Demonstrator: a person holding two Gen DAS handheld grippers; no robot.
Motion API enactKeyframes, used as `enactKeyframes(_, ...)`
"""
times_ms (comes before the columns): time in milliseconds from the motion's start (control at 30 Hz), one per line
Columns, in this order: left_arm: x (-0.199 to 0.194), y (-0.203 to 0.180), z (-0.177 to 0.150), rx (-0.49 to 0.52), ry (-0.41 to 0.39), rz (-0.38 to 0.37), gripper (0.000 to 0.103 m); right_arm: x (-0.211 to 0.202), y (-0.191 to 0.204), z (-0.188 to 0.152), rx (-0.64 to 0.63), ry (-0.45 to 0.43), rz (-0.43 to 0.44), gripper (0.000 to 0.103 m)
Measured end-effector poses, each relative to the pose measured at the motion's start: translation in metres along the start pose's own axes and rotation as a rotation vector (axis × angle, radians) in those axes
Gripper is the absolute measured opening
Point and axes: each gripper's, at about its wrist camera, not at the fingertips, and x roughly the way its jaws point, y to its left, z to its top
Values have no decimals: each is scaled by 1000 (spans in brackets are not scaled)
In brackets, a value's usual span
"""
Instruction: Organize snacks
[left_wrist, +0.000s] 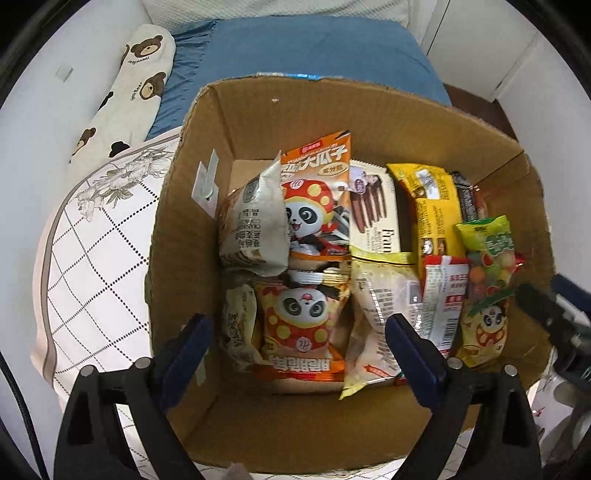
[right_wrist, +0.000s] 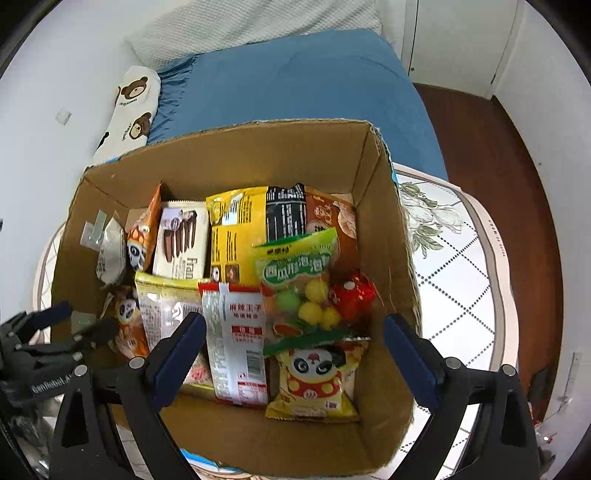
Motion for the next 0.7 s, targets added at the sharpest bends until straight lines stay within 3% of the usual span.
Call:
enactKeyframes(200, -13, -5, -11, -7, -55, -9, 96, -11, -5, -18, -11, -28, -39, 99)
enactKeyframes(700, -91, -20, -56, 15, -278, -4, 96, -73, -3, -59, -17, -140, -8, 99)
